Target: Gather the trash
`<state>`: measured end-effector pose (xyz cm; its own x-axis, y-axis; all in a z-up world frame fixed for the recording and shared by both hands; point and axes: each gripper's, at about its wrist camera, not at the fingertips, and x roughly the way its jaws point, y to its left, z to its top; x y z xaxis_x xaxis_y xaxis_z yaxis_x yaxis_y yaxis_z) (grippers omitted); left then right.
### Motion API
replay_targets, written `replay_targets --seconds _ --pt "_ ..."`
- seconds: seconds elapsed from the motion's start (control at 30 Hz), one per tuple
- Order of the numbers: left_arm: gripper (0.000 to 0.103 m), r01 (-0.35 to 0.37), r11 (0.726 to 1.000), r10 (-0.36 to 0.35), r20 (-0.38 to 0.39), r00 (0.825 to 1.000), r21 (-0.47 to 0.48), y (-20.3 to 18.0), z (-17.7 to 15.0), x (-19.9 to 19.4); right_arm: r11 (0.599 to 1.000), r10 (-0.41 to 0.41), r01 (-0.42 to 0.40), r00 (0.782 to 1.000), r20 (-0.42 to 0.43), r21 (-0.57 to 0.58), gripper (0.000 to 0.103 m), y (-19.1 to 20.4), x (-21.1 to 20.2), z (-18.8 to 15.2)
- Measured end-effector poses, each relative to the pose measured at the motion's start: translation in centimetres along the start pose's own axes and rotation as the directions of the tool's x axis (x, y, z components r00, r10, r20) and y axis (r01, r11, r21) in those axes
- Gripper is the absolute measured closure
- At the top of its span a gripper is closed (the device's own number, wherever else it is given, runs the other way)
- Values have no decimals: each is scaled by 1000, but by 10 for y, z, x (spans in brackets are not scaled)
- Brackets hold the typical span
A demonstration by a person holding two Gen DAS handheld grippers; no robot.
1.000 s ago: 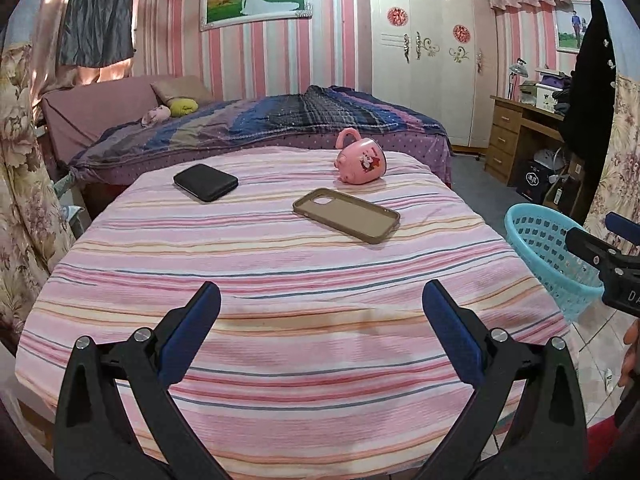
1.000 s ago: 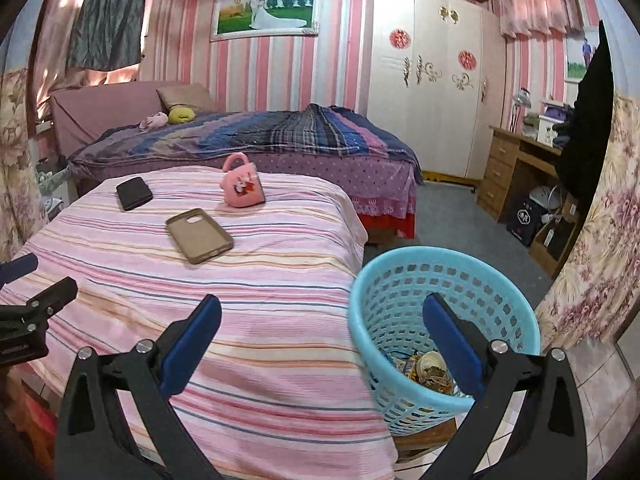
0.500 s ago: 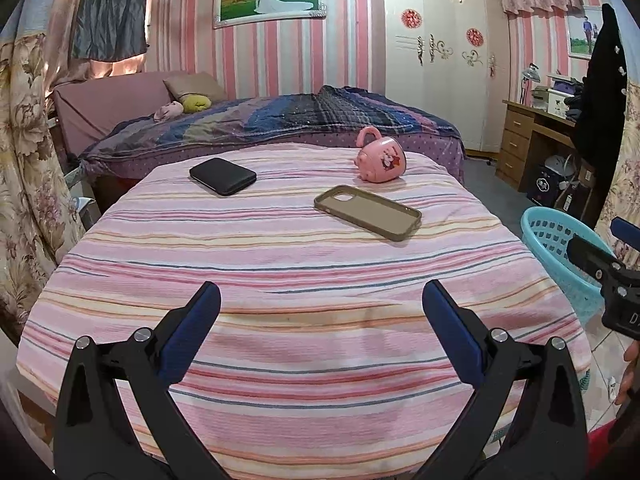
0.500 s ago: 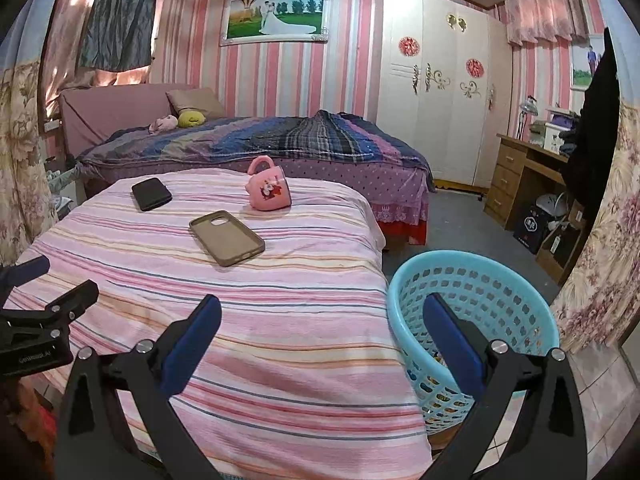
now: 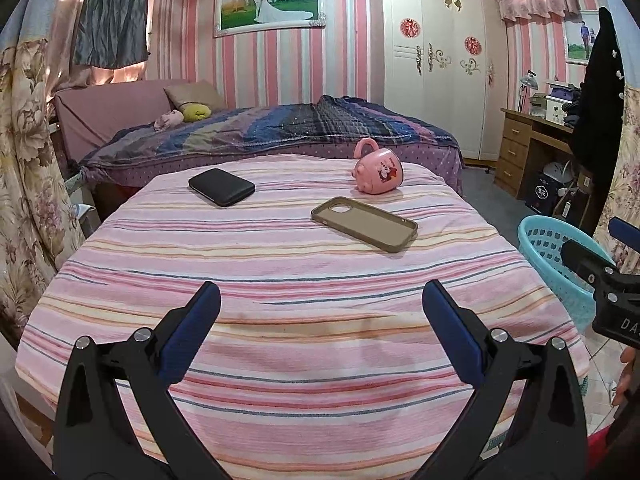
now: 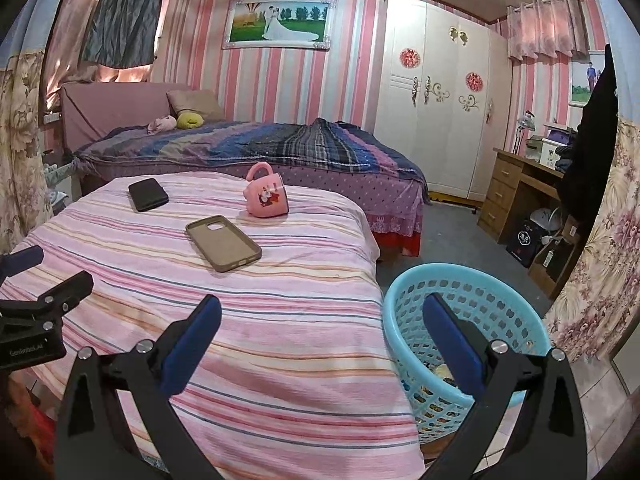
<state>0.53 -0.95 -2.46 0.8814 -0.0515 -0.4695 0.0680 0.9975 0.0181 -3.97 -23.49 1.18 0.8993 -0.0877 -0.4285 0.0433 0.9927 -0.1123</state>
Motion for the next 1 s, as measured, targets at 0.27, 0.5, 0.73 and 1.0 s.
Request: replay_targets --seconds 0.27,0.5,0.73,1.0 --pt "5 20 1000 -20 4 1000 9 -2 0 -2 1000 0 0 1000 1 0 5 -2 1 4" --pt "5 22 1000 -22 12 1000 16 -4 0 -4 1000 -2 2 1000 4 -1 5 -2 1 4" --pt "5 21 1000 -21 13 1000 1 -2 2 -4 1000 -12 12 1000 11 -4 5 -4 2 6" --pt "5 18 1000 -18 13 1000 -7 1 3 -3 1000 -17 17 1000 12 -5 5 -6 5 7"
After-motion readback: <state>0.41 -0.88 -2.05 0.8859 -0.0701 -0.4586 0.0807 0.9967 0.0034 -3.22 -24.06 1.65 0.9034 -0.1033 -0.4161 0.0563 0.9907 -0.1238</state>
